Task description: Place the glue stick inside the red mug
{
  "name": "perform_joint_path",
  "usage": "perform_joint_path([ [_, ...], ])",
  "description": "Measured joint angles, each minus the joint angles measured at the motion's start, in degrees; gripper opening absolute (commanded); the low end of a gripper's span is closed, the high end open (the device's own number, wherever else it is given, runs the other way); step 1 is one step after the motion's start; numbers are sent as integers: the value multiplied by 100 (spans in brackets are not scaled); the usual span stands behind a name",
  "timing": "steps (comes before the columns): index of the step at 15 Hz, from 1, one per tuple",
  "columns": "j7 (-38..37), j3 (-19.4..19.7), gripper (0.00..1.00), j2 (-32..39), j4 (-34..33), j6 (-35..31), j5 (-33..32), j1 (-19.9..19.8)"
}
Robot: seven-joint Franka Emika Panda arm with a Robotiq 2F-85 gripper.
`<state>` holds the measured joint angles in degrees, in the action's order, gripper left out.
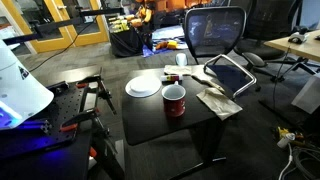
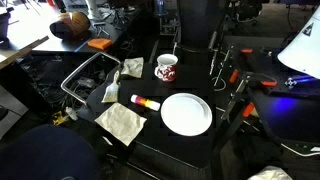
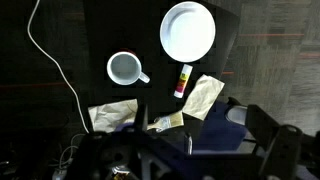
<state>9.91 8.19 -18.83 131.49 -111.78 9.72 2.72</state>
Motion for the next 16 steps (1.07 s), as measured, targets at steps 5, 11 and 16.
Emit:
perform_joint_path([
  [5,0,0,100,0,0,-1,0,0],
  [11,0,-29,100,19,-5,-9,3,-9],
  [16,-22,-249,100,355,-243,-207,7,-6],
])
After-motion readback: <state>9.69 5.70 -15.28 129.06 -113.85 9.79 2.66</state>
